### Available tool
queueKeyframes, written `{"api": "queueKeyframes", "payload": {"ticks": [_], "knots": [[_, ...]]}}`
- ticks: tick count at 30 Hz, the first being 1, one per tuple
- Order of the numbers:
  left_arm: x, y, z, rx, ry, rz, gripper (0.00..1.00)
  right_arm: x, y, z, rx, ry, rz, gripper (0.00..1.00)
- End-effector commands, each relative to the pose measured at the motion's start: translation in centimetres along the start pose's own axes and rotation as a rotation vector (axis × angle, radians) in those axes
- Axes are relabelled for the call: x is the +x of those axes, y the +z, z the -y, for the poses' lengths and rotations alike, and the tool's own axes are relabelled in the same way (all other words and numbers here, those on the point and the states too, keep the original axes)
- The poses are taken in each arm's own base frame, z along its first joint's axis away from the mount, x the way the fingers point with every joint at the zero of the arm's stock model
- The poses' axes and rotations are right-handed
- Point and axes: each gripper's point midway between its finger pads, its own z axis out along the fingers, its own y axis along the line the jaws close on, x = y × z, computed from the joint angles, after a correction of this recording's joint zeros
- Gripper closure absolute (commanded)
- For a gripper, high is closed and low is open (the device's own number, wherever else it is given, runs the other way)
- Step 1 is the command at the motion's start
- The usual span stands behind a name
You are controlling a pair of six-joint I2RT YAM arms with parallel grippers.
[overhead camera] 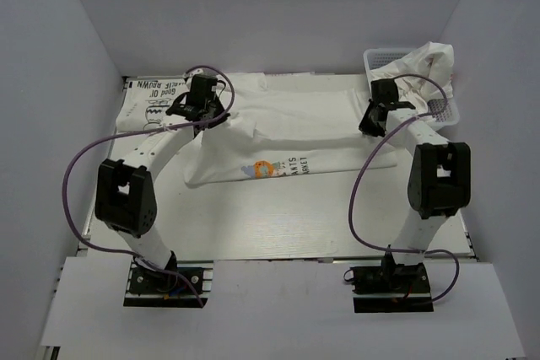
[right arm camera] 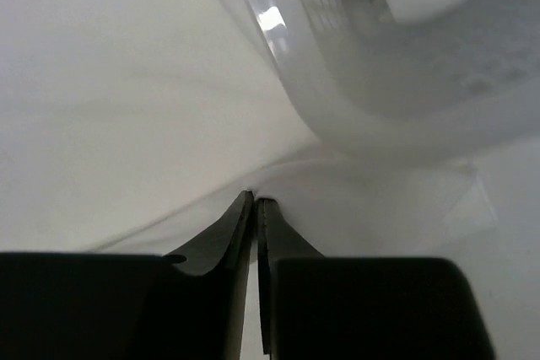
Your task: Fold and stack the t-shirts
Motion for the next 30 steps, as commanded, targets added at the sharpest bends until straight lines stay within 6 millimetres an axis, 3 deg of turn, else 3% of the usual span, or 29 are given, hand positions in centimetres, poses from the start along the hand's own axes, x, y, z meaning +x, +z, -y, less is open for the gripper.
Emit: {"api": "queueKeyframes", "payload": {"ticks": [1, 2, 3, 4, 6, 8, 10, 13, 14, 15, 17, 19, 20, 22, 25, 30], "knots": [[-2.4, 3.1, -0.3, -0.027, 0.033, 0.043, 0.83, -3.8, 0.5, -1.3, -0.001, -0.089, 0.045, 0.88], [-2.1, 3.9, -0.9, -0.055, 0.044, 0.017, 0.68, -2.7, 2.1, -1.1, 0.019, -0.13, -0.006, 0.72], [-2.8, 5.7, -1.2, -0.079, 0.037, 0.006, 0.37, -3.0, 2.3, -1.2, 0.025, -0.136, -0.011, 0.56], [-2.6, 6.4, -1.2, -0.092, 0.04, -0.013, 0.28, -4.7, 2.1, -2.3, 0.007, -0.148, 0.017, 0.41], [-4.2, 6.6, -1.6, -0.115, 0.016, -0.033, 0.14, -4.9, 1.7, -2.9, -0.005, -0.182, 0.019, 0.1], [-4.5, 6.3, -1.3, -0.111, 0.015, -0.029, 0.0, -4.5, 1.2, -3.4, -0.022, -0.204, 0.019, 0.1], [-4.1, 5.8, -1.2, -0.076, 0.01, -0.02, 0.0, -4.2, 0.1, -3.3, -0.035, -0.206, 0.041, 0.1], [-3.2, 3.8, -1.0, -0.015, 0.004, -0.019, 0.0, -1.2, -0.7, -3.1, -0.078, -0.217, 0.004, 0.1], [-1.6, 3.7, -1.8, -0.017, 0.007, -0.058, 0.0, 1.1, -0.2, -2.2, -0.069, -0.223, -0.042, 0.1], [-1.3, 2.9, -1.3, 0.014, 0.006, -0.071, 0.0, 0.7, -1.3, -2.6, -0.093, -0.223, -0.011, 0.1], [1.0, 2.6, -2.0, 0.008, 0.017, -0.118, 0.0, 2.8, -1.7, -2.8, -0.116, -0.243, -0.04, 0.1], [2.5, 1.9, -1.4, 0.059, 0.022, -0.156, 0.0, 3.5, -2.4, -3.5, -0.147, -0.274, -0.033, 0.1], [4.9, 2.2, -2.3, 0.057, 0.013, -0.212, 0.0, 4.2, -2.4, -3.4, -0.152, -0.282, -0.042, 0.1], [7.2, 1.9, -2.1, 0.125, 0.007, -0.271, 0.0, 6.1, -2.5, -4.1, -0.183, -0.321, -0.058, 0.1], [11.2, 2.4, -3.9, 0.133, -0.013, -0.343, 0.0, 8.6, -1.5, -4.9, -0.199, -0.351, -0.097, 0.1], [13.4, 3.5, -7.3, -0.024, -0.01, -0.385, 0.0, 7.2, 0.8, -4.5, -0.068, -0.316, -0.049, 0.1]]}}
